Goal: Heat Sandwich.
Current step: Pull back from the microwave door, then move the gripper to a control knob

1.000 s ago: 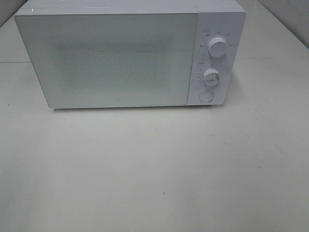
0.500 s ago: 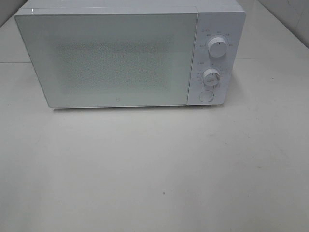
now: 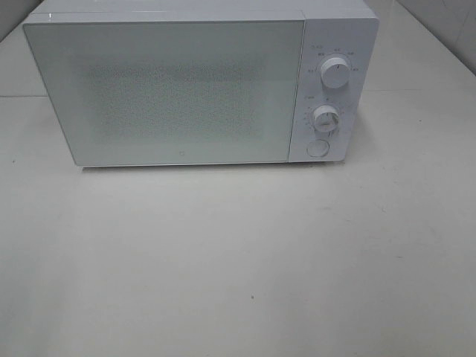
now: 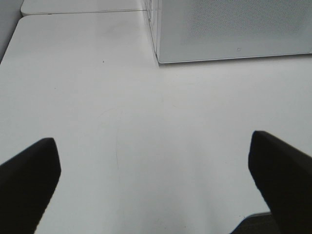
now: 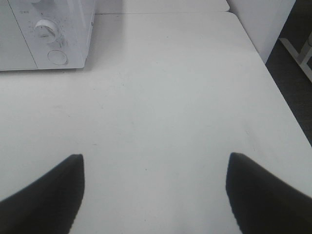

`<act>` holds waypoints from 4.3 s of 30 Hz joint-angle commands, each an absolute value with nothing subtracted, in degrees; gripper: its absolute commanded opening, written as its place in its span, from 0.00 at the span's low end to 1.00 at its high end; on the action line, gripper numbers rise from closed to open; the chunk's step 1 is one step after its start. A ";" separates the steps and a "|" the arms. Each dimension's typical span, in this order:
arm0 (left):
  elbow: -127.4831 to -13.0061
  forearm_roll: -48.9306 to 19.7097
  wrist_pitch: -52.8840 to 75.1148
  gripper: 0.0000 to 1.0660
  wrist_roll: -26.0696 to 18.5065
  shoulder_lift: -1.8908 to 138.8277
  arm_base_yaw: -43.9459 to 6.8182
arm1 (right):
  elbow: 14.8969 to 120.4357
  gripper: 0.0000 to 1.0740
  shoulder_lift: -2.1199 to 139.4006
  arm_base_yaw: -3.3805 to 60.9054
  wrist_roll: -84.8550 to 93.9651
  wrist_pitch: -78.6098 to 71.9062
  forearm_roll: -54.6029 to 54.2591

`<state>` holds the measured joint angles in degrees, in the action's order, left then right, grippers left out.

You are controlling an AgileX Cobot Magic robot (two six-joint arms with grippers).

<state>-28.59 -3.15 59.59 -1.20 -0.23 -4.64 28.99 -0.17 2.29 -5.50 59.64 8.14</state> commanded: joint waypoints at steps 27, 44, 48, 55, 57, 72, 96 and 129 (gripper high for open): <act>-28.42 -3.44 59.42 0.97 -0.92 -1.83 -4.41 | 30.02 0.71 -1.49 1.95 -5.04 58.16 8.37; -28.42 -3.44 59.42 0.97 -0.92 -1.83 -4.41 | 32.09 0.71 15.70 1.95 -5.10 39.08 8.42; -28.42 -3.44 59.42 0.97 -0.92 -1.83 -4.41 | 32.09 0.71 20.00 1.95 -5.10 34.72 8.25; -28.42 -3.44 59.42 0.97 -0.92 -1.83 -4.41 | 32.09 0.71 27.67 1.95 -5.10 28.48 8.25; -28.42 -3.44 59.42 0.97 -0.92 -1.83 -4.41 | 32.09 0.71 29.62 1.95 -5.10 27.04 8.25; -28.42 -3.44 59.42 0.97 -0.92 -1.83 -4.41 | 32.09 0.71 44.63 1.95 -5.33 15.53 8.25; -28.42 -3.44 59.42 0.97 -0.92 -1.83 -4.41 | 23.72 0.71 61.71 3.09 -6.30 -19.60 6.65; -28.42 -3.44 59.42 0.97 -0.92 -1.83 -4.41 | 16.79 0.71 92.07 42.34 17.42 -70.53 -46.07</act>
